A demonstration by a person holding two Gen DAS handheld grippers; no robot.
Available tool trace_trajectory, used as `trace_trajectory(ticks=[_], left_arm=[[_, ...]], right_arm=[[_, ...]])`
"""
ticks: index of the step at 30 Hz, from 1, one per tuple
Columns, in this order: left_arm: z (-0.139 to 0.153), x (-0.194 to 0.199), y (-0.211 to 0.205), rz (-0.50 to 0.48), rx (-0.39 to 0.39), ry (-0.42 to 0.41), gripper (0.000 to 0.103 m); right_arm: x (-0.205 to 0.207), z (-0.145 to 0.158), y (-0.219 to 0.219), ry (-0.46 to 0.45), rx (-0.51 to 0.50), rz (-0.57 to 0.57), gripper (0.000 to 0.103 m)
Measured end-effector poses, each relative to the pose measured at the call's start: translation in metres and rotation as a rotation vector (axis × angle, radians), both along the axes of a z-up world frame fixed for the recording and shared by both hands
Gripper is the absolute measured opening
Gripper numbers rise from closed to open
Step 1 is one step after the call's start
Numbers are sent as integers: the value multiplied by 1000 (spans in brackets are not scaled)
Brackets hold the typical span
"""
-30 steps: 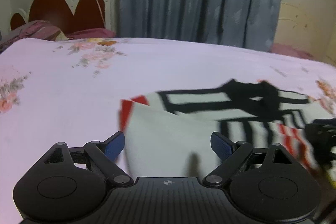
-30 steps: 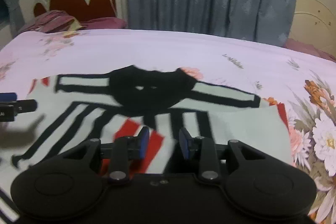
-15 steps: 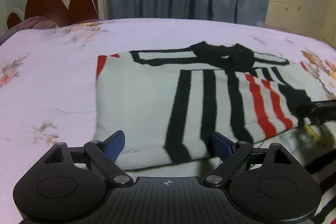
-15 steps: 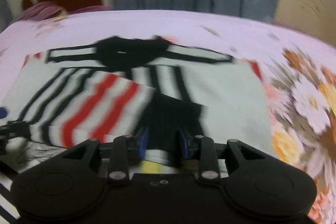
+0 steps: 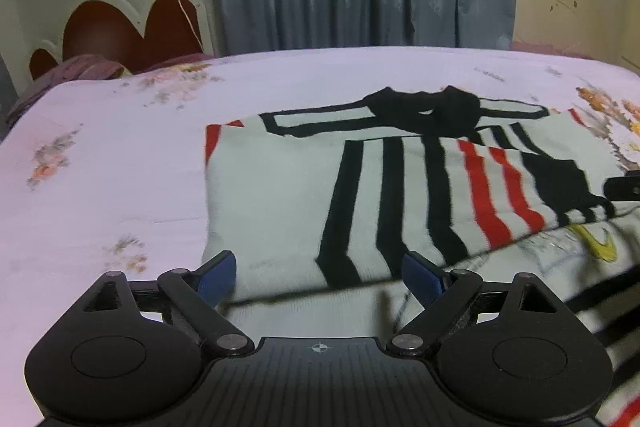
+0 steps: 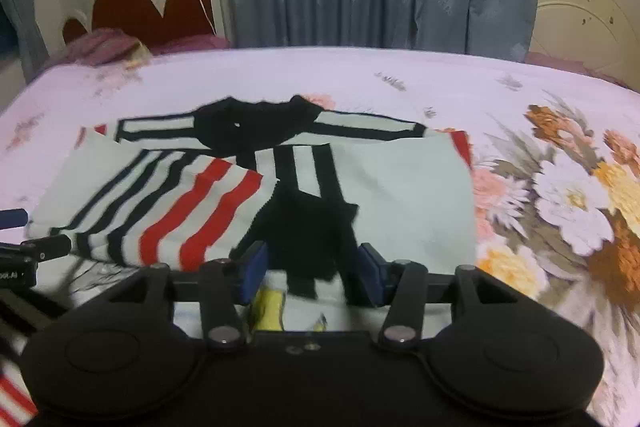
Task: Fold small clothes
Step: 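Grasp the black hem with both grippers and lift it toward the collar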
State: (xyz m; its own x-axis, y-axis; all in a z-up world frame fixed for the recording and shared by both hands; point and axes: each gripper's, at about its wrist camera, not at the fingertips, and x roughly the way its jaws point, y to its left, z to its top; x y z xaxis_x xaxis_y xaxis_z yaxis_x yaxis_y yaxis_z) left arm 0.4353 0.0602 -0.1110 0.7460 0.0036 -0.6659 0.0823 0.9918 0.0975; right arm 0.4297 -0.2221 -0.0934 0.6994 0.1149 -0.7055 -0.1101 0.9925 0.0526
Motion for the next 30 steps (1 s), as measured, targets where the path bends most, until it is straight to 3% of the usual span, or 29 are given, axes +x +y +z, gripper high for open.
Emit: trace_trajectory(ticks=[4,7,14,16,18,23,27,30], left_arm=[[6,-30,0,5,13,7,89],[9,-60,6,26,10,0,98],[-2,-136,41,86,-85,44,99],[-6,-159,55,99,-149,60,94],[-15,-180,67,113,-209,90,76],[-34,-215,87,132,-334,122,75],[-41,-229,93,112,-485,151,74],[-46,-239,90,92,-524,165,68]], right_arm=[[-35,8,-24,8,33,1,48],[-61,12,-46,19,70,-13,48],[-124,6,-94,76,172,-46,49],[-144,1,-106,85,198,-61,49],[-161,-5,-117,103,247,-80,49],[-196,-31,-137,183,426,-113,49],[-217,-43,-135,194,520,-103,49],[-232,-49,-133,208,619,-94,49]])
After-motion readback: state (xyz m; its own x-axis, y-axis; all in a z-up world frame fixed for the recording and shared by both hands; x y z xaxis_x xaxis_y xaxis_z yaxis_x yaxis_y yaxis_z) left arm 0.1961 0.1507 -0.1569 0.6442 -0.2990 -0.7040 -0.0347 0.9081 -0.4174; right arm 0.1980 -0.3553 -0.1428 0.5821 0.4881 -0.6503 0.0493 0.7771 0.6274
